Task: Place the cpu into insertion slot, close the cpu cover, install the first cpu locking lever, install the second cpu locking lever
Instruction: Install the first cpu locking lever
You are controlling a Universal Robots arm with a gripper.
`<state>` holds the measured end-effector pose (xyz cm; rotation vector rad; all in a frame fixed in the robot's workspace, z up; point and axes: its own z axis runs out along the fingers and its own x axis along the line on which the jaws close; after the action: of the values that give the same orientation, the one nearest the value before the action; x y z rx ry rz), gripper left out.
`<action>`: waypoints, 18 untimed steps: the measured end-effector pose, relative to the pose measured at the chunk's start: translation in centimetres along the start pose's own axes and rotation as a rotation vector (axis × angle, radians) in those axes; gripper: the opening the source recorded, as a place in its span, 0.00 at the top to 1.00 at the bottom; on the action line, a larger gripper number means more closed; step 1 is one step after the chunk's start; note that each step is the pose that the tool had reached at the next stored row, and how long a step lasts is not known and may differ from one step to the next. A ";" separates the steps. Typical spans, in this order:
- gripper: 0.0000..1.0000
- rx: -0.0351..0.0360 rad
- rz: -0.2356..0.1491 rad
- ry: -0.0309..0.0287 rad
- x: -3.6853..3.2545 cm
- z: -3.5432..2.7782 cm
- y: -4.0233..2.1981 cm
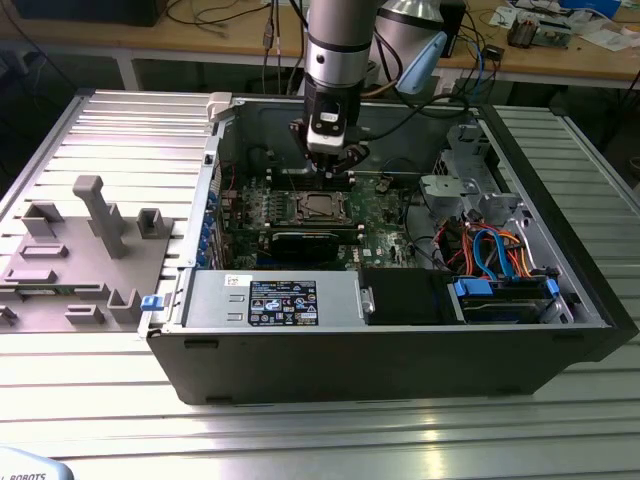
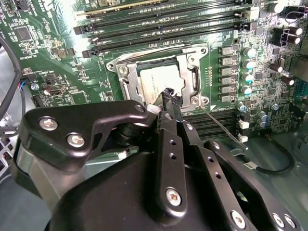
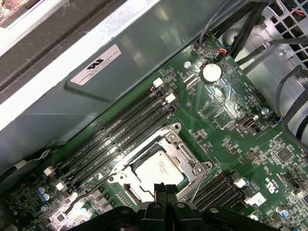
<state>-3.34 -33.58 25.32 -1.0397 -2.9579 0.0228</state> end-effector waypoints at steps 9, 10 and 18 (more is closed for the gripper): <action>0.89 0.0001 -0.027 -0.0004 0.00 0.00 0.00; 0.89 0.0001 -0.030 -0.0005 0.00 0.00 0.00; 0.89 0.0001 -0.054 -0.0008 0.00 0.00 0.00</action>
<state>-3.35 -33.57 25.32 -0.9594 -2.9853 0.0231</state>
